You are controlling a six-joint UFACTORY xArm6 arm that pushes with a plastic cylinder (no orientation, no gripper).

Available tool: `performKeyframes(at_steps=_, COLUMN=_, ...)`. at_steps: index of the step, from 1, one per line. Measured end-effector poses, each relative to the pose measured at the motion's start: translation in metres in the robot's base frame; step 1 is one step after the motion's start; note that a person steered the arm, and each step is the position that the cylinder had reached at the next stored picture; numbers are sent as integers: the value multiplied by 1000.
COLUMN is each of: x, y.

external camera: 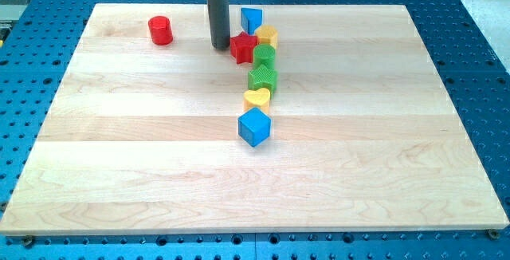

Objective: Move the red circle parallel to the triangle

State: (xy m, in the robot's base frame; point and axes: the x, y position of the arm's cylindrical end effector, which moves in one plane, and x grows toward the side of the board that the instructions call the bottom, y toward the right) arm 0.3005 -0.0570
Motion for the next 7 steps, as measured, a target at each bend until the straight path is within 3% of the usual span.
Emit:
performKeyframes(at_steps=4, x=-3, y=-60)
performKeyframes(at_steps=7, x=-26, y=-145)
